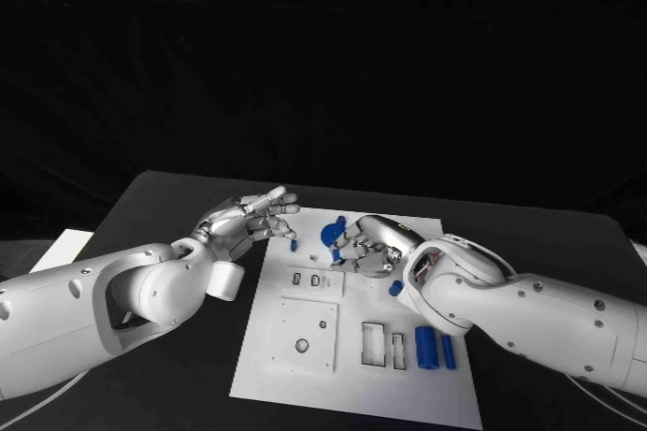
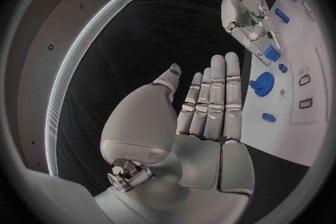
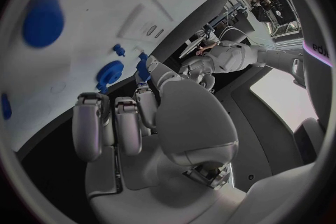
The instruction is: Assemble the parts on the task board
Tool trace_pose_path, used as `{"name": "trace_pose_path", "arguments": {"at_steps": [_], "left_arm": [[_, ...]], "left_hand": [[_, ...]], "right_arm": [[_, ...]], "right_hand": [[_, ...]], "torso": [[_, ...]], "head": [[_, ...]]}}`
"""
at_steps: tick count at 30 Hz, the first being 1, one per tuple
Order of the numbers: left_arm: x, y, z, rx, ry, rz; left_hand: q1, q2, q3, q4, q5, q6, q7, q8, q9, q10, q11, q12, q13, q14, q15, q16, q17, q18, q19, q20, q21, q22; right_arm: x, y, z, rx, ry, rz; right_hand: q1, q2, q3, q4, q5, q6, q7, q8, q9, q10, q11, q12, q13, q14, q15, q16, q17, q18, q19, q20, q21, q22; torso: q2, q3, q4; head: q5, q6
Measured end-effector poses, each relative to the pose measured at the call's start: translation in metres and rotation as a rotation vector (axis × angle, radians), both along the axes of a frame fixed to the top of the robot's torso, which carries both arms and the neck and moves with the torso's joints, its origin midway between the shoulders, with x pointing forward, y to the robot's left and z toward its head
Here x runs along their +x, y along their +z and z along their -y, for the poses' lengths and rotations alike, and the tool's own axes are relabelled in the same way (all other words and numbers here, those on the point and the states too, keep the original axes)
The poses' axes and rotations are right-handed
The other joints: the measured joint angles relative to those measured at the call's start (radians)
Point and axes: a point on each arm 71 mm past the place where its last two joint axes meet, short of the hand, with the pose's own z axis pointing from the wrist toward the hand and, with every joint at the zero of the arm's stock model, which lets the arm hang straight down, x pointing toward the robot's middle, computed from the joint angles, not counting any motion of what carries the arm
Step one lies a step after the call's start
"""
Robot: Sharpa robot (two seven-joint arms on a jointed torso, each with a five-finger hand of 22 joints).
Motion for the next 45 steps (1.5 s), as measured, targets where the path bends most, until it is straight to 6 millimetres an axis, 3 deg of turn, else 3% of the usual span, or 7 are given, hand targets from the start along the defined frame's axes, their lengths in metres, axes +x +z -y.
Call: {"name": "trace_pose_path", "arguments": {"at_steps": [8,14,26,28,45], "left_arm": [[0.002,-0.001,0.002,-0.003,-0.002,-0.002],[0.002,-0.001,0.003,-0.005,-0.003,-0.003],[0.002,-0.001,0.004,-0.007,-0.005,-0.003],[0.002,-0.001,0.004,-0.007,-0.005,-0.003],[0.002,-0.001,0.004,-0.008,-0.008,-0.004]], "left_hand": [[0.000,0.000,0.000,0.000,0.000,0.000,0.000,0.000,0.000,0.000,0.000,0.000,0.000,0.000,0.000,0.000,-0.001,0.000,0.000,0.000,0.000,0.000],[0.000,0.000,0.000,0.000,0.000,0.000,0.000,0.000,0.000,0.000,0.000,0.000,0.000,0.000,0.000,0.000,-0.001,0.000,0.000,0.000,0.000,0.000],[0.000,0.000,0.000,0.000,0.000,0.000,0.000,0.000,0.000,0.000,0.000,0.000,0.000,0.000,0.000,0.000,-0.001,0.000,0.000,0.000,0.000,-0.001],[0.000,0.000,0.000,0.000,0.000,0.000,0.000,0.000,0.000,0.000,0.000,0.000,0.000,0.000,0.000,0.000,-0.001,0.000,0.000,0.000,0.000,-0.001],[0.000,0.000,0.000,0.000,0.000,0.000,0.000,0.000,0.000,0.000,0.000,0.000,0.000,0.000,0.000,0.000,-0.001,0.000,0.000,0.000,0.000,-0.001]], "right_arm": [[-0.006,-0.013,-0.022,-0.072,0.035,0.021],[-0.007,-0.016,-0.028,-0.110,0.042,0.042],[-0.008,-0.021,-0.034,-0.174,0.063,0.046],[-0.008,-0.020,-0.034,-0.181,0.065,0.049],[-0.010,-0.019,-0.033,-0.224,0.079,0.073]], "right_hand": [[-0.003,-0.003,0.000,0.000,-0.001,-0.001,-0.001,0.001,0.000,0.004,-0.004,-0.001,0.000,0.000,0.000,0.000,0.000,0.001,0.000,0.000,0.000,-0.001],[-0.009,-0.004,0.002,0.002,-0.003,0.000,-0.002,0.002,0.000,0.004,-0.004,-0.002,0.001,0.000,0.000,0.000,0.000,0.001,0.000,0.000,0.000,-0.001],[-0.023,-0.009,-0.001,0.005,0.001,0.002,-0.005,0.003,0.001,0.016,-0.016,-0.004,0.014,0.000,0.000,0.000,0.000,0.001,0.000,0.000,0.000,-0.002],[-0.024,-0.011,-0.001,0.005,0.001,0.001,-0.007,0.003,0.015,0.016,-0.016,-0.004,0.013,0.000,0.000,0.000,0.000,0.001,0.000,0.000,0.000,-0.002],[-0.029,-0.016,-0.001,0.005,0.000,0.003,-0.008,0.003,0.028,0.020,-0.019,-0.003,0.005,0.000,0.000,0.000,0.000,0.002,-0.004,-0.004,0.000,-0.003]], "torso": [[-0.003,-0.0038,0.0048],[-0.003,-0.0036,0.0042],[-0.002,-0.0015,0.0035],[-0.002,-0.0013,0.0036],[-0.002,-0.0020,0.0036]], "head": [[0.020,-0.013],[0.026,-0.021],[0.025,-0.031],[0.025,-0.032],[0.020,-0.039]]}}
